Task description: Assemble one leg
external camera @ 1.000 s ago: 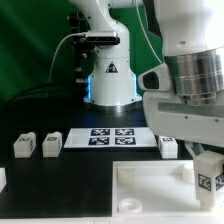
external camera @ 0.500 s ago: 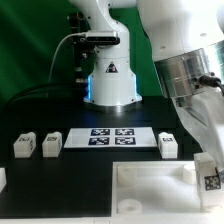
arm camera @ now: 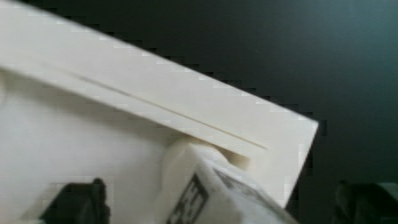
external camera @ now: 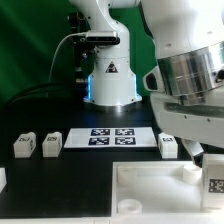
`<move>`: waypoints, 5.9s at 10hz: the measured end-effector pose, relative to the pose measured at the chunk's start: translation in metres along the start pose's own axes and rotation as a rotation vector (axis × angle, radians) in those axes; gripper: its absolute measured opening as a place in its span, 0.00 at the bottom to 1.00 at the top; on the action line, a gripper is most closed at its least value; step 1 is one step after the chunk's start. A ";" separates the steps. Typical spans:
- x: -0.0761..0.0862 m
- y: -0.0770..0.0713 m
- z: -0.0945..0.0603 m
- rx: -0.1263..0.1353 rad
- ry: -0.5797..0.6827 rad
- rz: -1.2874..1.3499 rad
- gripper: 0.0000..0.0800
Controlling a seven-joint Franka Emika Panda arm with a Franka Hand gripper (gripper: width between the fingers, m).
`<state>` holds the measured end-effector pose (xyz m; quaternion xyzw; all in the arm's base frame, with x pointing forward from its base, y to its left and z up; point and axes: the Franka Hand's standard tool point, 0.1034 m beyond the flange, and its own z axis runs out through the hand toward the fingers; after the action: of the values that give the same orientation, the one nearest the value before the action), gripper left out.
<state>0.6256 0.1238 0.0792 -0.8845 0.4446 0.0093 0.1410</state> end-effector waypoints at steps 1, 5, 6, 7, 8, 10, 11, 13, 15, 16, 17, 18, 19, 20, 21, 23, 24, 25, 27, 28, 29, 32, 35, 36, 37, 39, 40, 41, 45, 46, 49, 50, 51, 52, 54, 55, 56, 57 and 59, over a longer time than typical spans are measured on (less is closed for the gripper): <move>0.001 0.001 0.001 -0.004 0.003 -0.087 0.81; 0.007 -0.005 0.003 -0.109 0.016 -0.628 0.81; 0.008 -0.004 0.004 -0.104 0.016 -0.603 0.78; 0.008 -0.004 0.004 -0.104 0.016 -0.599 0.78; 0.007 -0.004 0.004 -0.103 0.018 -0.548 0.57; 0.010 0.000 0.004 -0.105 0.027 -0.316 0.38; 0.010 0.000 0.005 -0.104 0.031 -0.235 0.38; 0.011 0.001 0.004 -0.068 0.048 0.064 0.38; 0.005 0.003 0.007 0.030 0.062 0.477 0.38; 0.004 0.003 0.007 0.033 0.046 0.512 0.37; 0.004 0.003 0.007 0.030 0.046 0.467 0.37; 0.004 0.003 0.007 0.029 0.045 0.446 0.37; 0.004 0.003 0.007 0.029 0.045 0.446 0.37; 0.003 0.003 0.007 0.021 0.046 0.390 0.37; 0.003 0.003 0.005 -0.030 0.050 0.101 0.47; 0.006 -0.002 -0.001 -0.070 0.048 -0.209 0.69; 0.011 -0.001 -0.003 -0.064 0.051 -0.290 0.79; 0.011 0.000 -0.002 -0.073 0.050 -0.407 0.79; 0.012 0.000 -0.001 -0.094 0.049 -0.647 0.81; 0.013 -0.001 0.001 -0.142 0.062 -0.873 0.81; 0.013 -0.006 0.001 -0.169 0.082 -1.018 0.81; 0.014 -0.005 0.001 -0.164 0.083 -0.968 0.53; 0.016 -0.003 0.001 -0.145 0.101 -0.682 0.37; 0.017 -0.003 0.000 -0.136 0.108 -0.552 0.37; 0.018 0.000 -0.001 -0.112 0.110 -0.324 0.37; 0.016 0.005 -0.001 -0.073 0.066 0.099 0.37; 0.015 0.006 -0.001 -0.070 0.042 0.224 0.37; 0.010 0.003 -0.003 -0.086 0.028 0.352 0.37; -0.001 0.001 0.000 -0.115 0.024 0.512 0.37; -0.001 0.000 0.001 -0.116 0.022 0.484 0.46; 0.001 0.008 0.005 -0.136 0.008 0.096 0.80; 0.002 0.008 0.004 -0.145 0.004 -0.087 0.80; 0.003 0.008 0.004 -0.144 0.000 -0.148 0.81; 0.003 0.008 0.004 -0.145 -0.005 -0.229 0.81; 0.005 0.010 0.003 -0.155 -0.020 -0.494 0.81; 0.009 0.007 0.001 -0.182 -0.026 -0.728 0.81; 0.013 0.006 0.001 -0.177 -0.023 -0.814 0.81; 0.012 0.007 0.002 -0.178 -0.022 -0.781 0.66; 0.011 0.006 0.002 -0.174 -0.020 -0.736 0.49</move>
Offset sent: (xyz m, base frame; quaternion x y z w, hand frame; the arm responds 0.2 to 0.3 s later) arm 0.0253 -0.0115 -0.0040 -0.1506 -0.0173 -0.3486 0.9249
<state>0.6277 0.1119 0.0744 -0.9936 0.0934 0.0044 0.0636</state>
